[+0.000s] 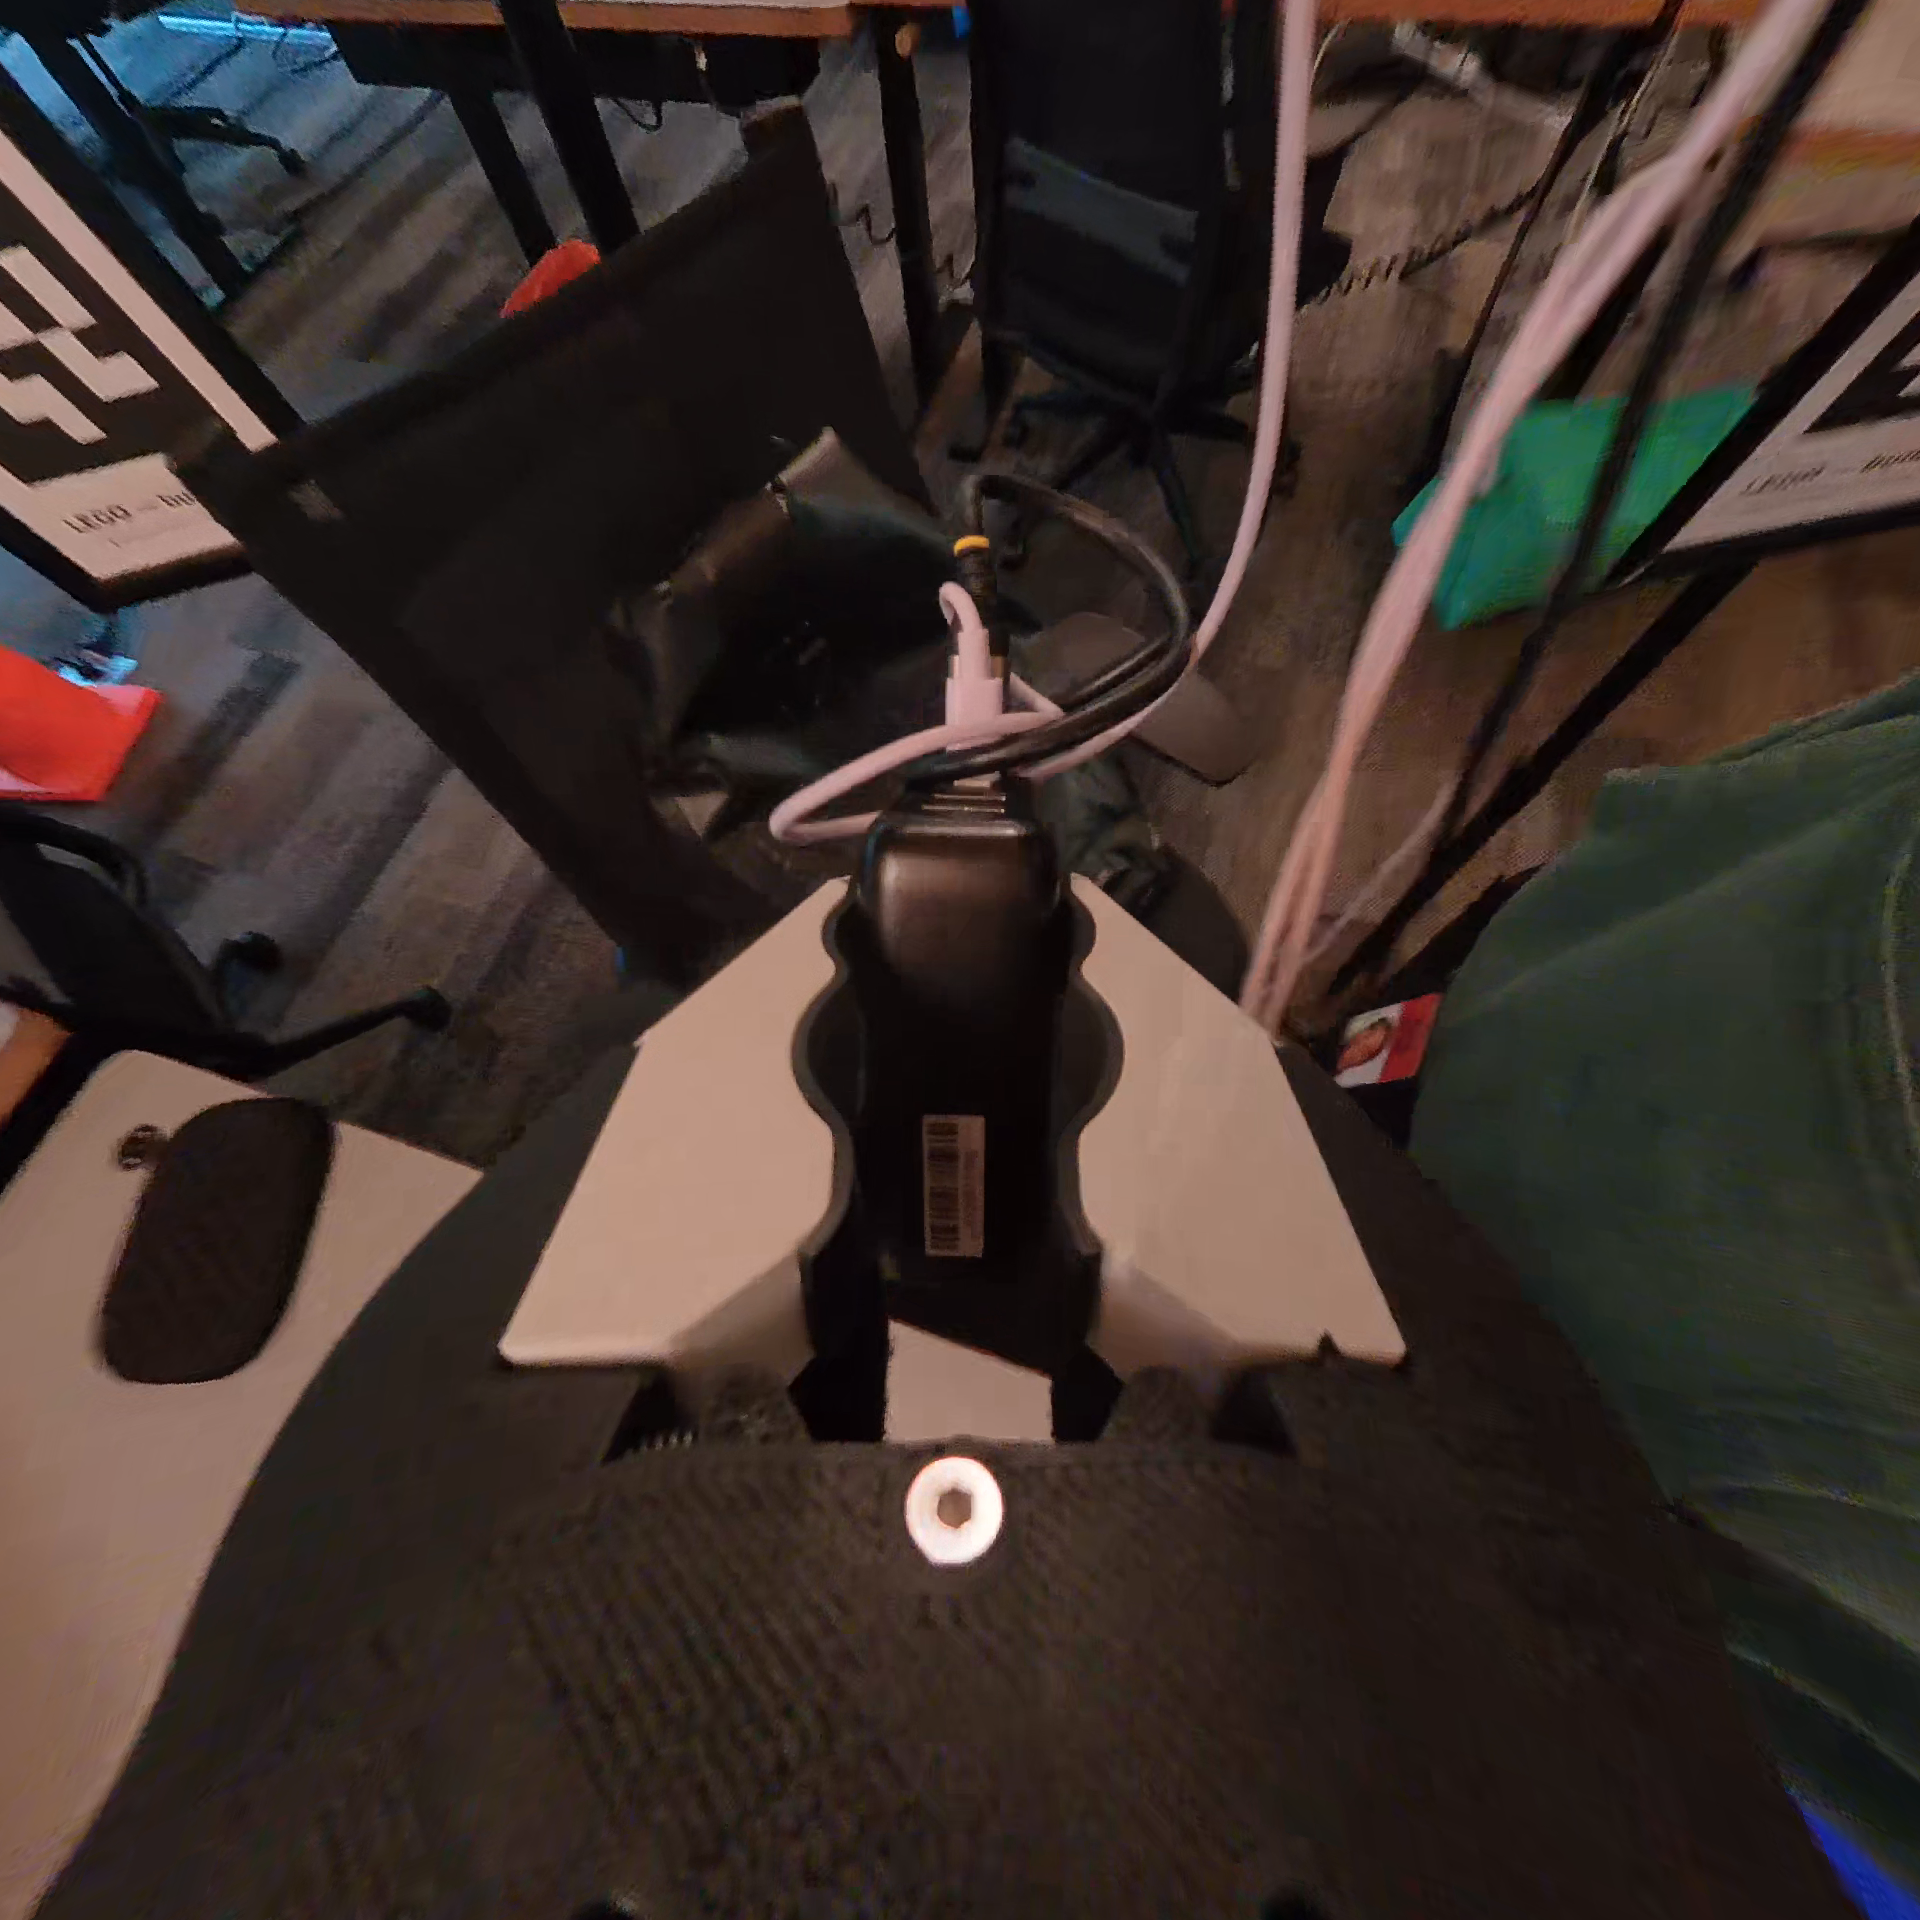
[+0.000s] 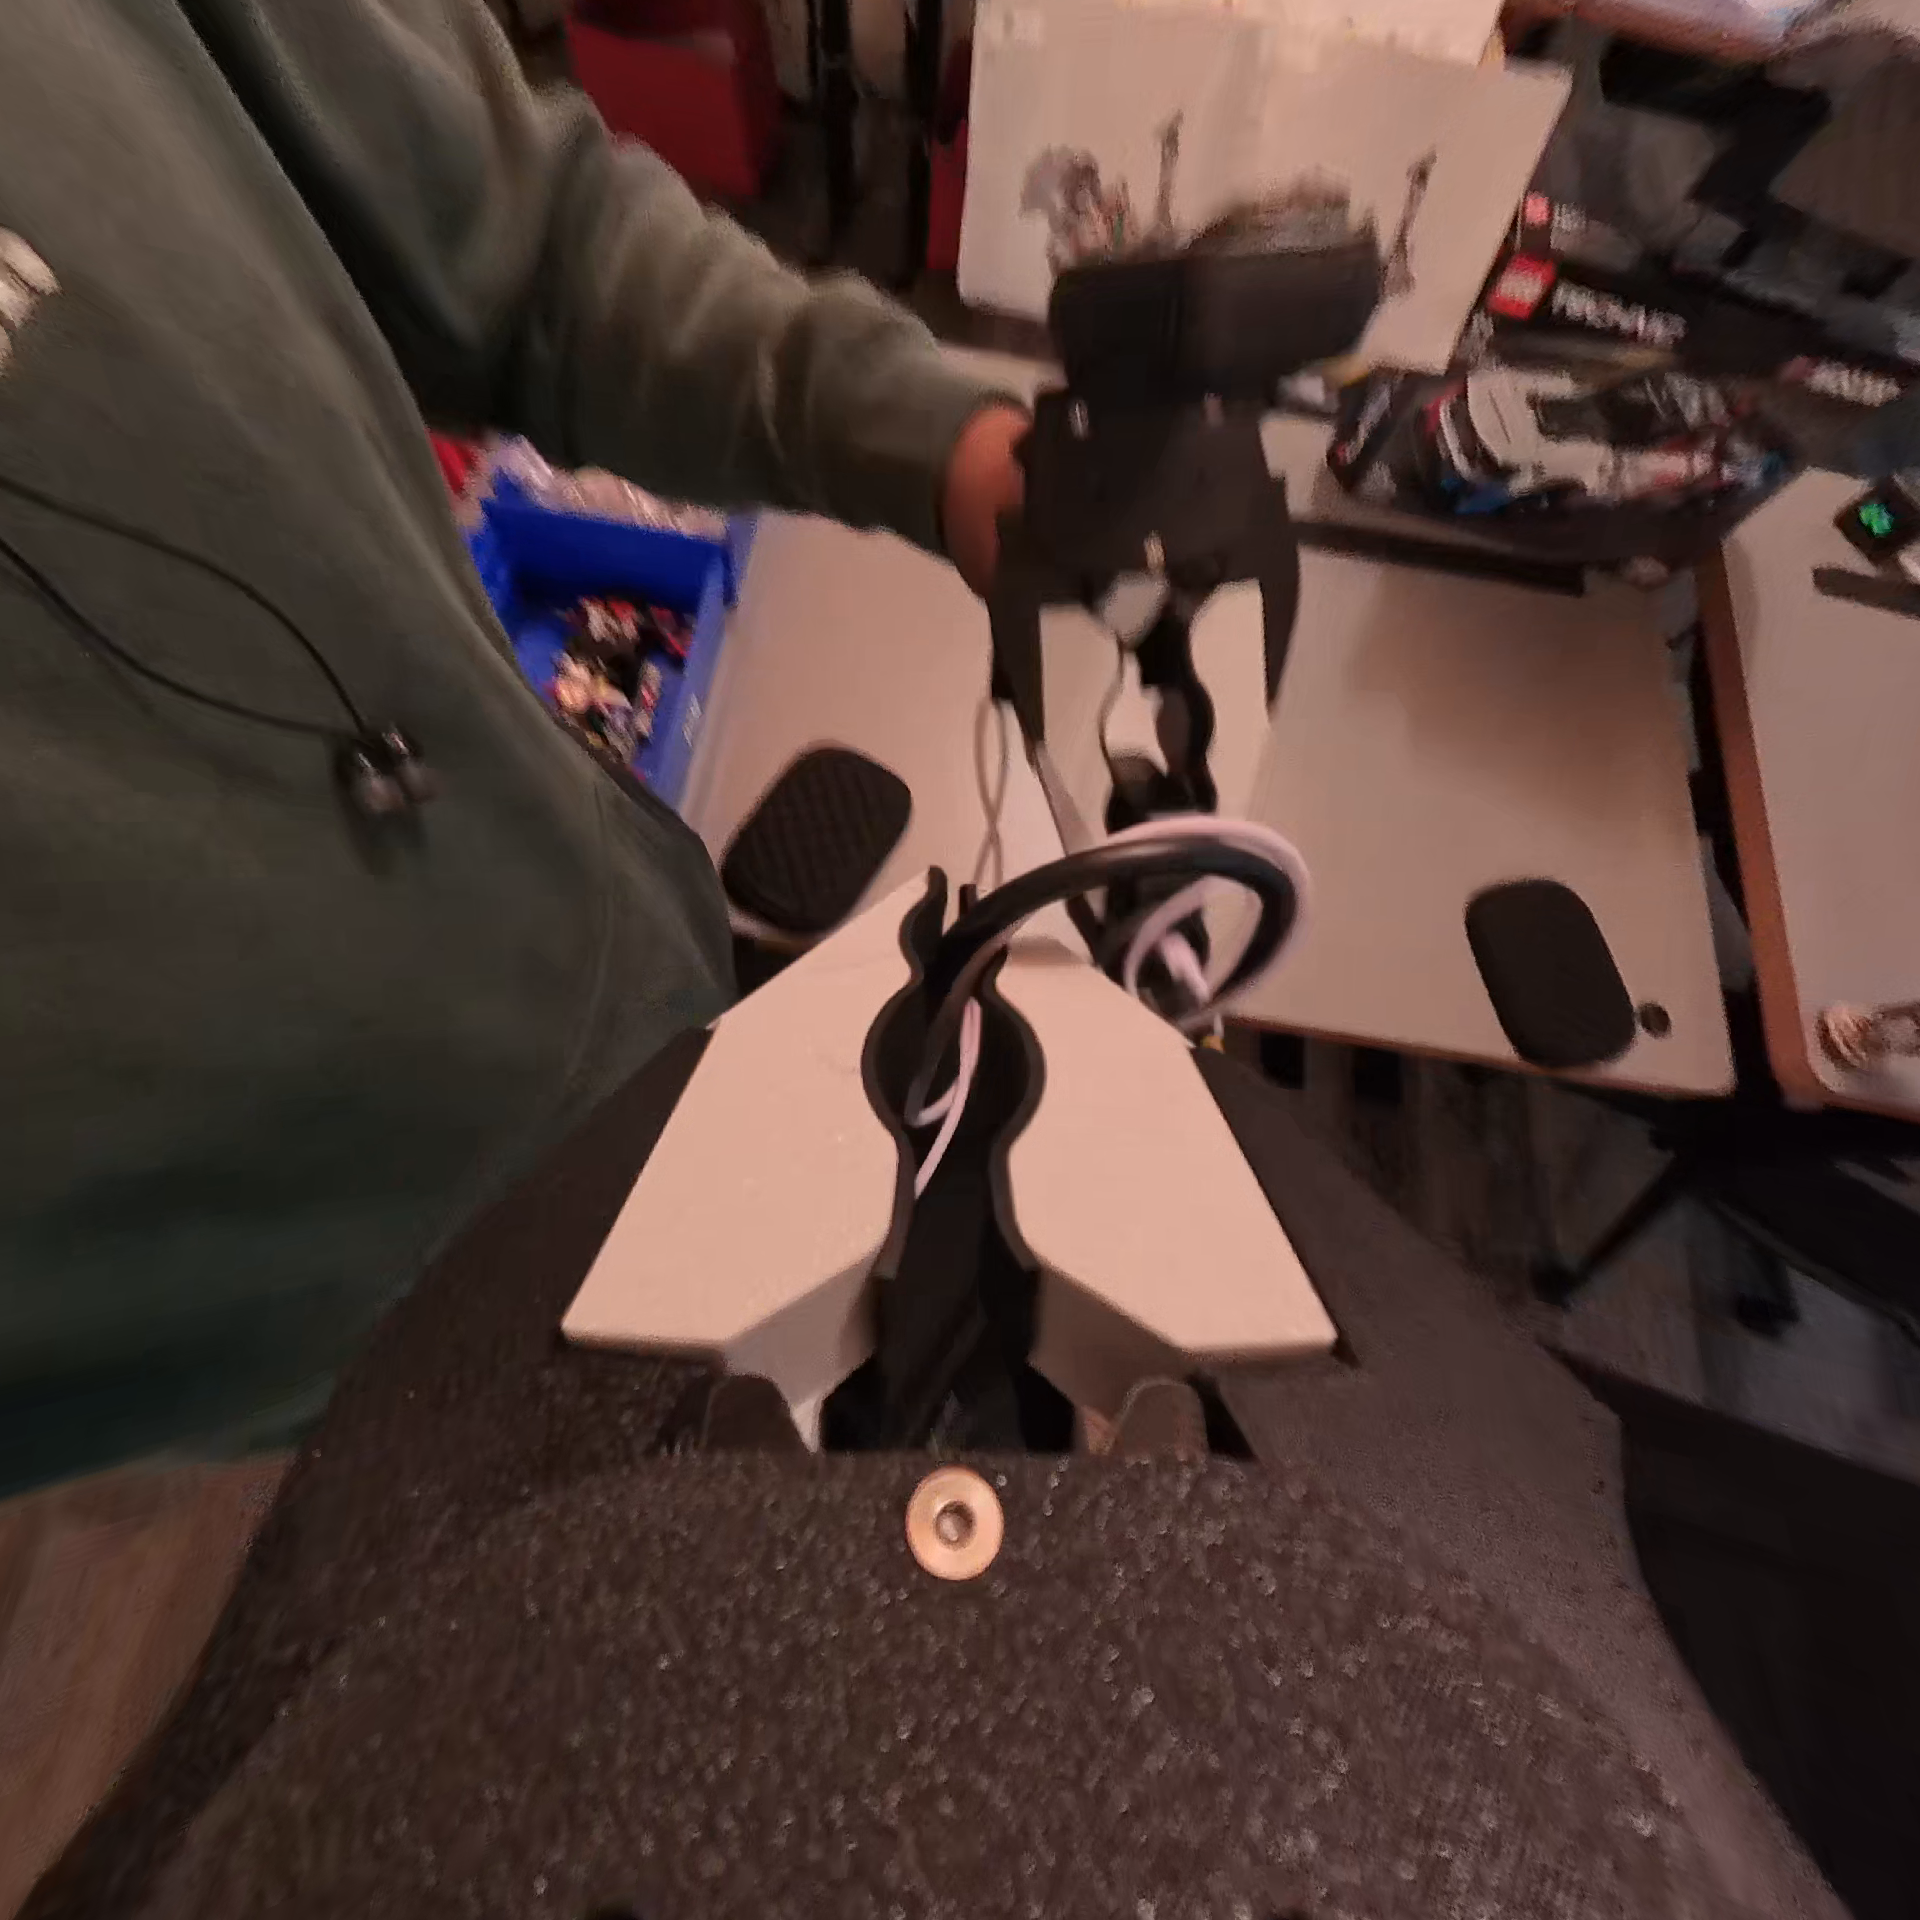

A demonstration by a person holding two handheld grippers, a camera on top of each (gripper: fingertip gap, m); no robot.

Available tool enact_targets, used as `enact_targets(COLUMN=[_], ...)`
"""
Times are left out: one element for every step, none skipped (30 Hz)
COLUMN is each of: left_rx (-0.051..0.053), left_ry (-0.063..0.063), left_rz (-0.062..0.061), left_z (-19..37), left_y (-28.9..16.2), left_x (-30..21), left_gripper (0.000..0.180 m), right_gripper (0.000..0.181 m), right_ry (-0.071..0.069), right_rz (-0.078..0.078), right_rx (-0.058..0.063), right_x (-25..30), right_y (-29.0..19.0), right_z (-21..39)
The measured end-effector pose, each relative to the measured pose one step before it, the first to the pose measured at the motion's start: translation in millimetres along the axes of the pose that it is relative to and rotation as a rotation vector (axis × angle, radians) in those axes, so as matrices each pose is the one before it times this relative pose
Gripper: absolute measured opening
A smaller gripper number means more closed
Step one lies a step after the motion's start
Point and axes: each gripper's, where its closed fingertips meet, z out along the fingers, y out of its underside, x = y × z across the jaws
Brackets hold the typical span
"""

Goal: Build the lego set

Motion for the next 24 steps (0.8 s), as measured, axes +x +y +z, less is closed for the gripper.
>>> enact_targets(left_rx=[0.0365,0.0420,0.0428,0.0378,0.0359,0.0358,0.0288,0.0167,0.0000,-0.0107,-0.0142,-0.0131,-0.0067,0.0086,0.0200,0.0236,0.0230,0.0166,0.0127,0.0115,0.0091,0.0084,0.0068,0.0010], left_ry=[0.0144,0.0048,-0.0035,-0.0024,-0.0038,-0.0064,0.0028,0.0162,0.0195,0.0079,-0.0111,-0.0224,-0.0182,-0.0090,-0.0013,-0.0003,-0.0045,-0.0068,-0.0063,-0.0015,0.0044,0.0058,0.0048,0.0072], left_rz=[-0.0492,-0.0476,-0.0397,-0.0309,-0.0241,-0.0154,-0.0121,-0.0140,-0.0115,-0.0015,0.0063,0.0067,-0.0003,-0.0109,-0.0178,-0.0212,-0.0186,-0.0153,-0.0151,-0.0171,-0.0209,-0.0232,-0.0242,-0.0221], left_z=[-5.00,-6.80,-8.73,-10.47,-11.98,-13.34,-13.64,-13.09,-11.49,-9.99,-8.86,-9.03,-9.49,-9.86,-10.06,-9.46,-8.22,-6.70,-4.97,-3.33,-1.73,-0.36,1.07,2.79], left_y=[1.75,0.75,-0.44,-1.57,-3.10,-4.91,-5.88,-5.51,-3.60,-1.63,-0.29,0.30,0.08,-1.36,-2.71,-3.12,-2.90,-1.82,-0.68,0.10,1.00,1.73,2.21,3.22], left_x=[0.19,-1.80,-3.11,-2.98,-2.50,-1.98,-0.49,1.59,2.79,2.21,0.31,-1.14,-1.07,-0.37,0.54,1.02,0.97,1.23,1.43,1.97,2.56,2.58,2.00,1.89], left_gripper=[0.032,0.032,0.032,0.032,0.032,0.033,0.033,0.033,0.033,0.033,0.033,0.033,0.032,0.033,0.033,0.033,0.032,0.033,0.033,0.032,0.032,0.032,0.032,0.032], right_gripper=[0.000,0.000,0.000,0.000,0.000,0.000,0.000,0.000,0.000,0.000,0.000,0.000,0.000,0.000,0.000,0.000,0.001,0.006,0.018,0.024,0.030,0.036,0.045,0.048], right_ry=[0.0232,0.0095,0.0183,0.0162,0.0103,0.0161,0.0293,0.0321,0.0324,0.0712,0.1099,0.0950,0.0608,0.0421,0.0311,0.0267,0.0151,-0.0335,-0.0516,-0.0271,-0.0307,-0.0500,-0.0494,-0.0464], right_rz=[-0.0075,0.0039,0.0138,0.0301,0.0436,0.0275,0.0265,0.0422,0.0462,0.0344,0.0295,0.0314,0.0259,0.0253,0.0108,-0.0071,-0.0028,0.0012,-0.0026,-0.0053,-0.0099,-0.0029,-0.0006,-0.0182], right_rx=[-0.0777,-0.0995,-0.0585,-0.0419,-0.0538,-0.0378,-0.0154,-0.0032,0.0066,0.0135,0.0060,-0.0108,0.0002,0.0006,-0.0166,-0.0355,-0.0636,-0.0762,-0.0463,-0.0076,0.0050,0.0142,0.0291,0.0544], right_x=[3.97,2.17,3.37,3.58,4.24,6.38,9.88,12.15,13.07,18.73,24.26,21.51,14.83,10.54,7.77,6.13,4.23,-3.32,-6.31,-2.67,-3.39,-6.09,-6.22,-7.41], right_y=[17.40,23.02,18.97,18.67,22.09,20.11,16.29,12.70,8.24,4.02,2.99,3.59,0.73,-0.05,2.43,5.97,10.86,12.76,8.23,2.98,0.98,-0.92,-4.61,-9.35], right_z=[-0.03,2.46,5.34,7.51,8.94,9.13,8.04,6.81,6.02,5.19,4.75,5.90,6.88,7.27,7.89,8.64,9.88,10.26,8.38,5.03,1.29,-2.19,-4.94,-7.54])
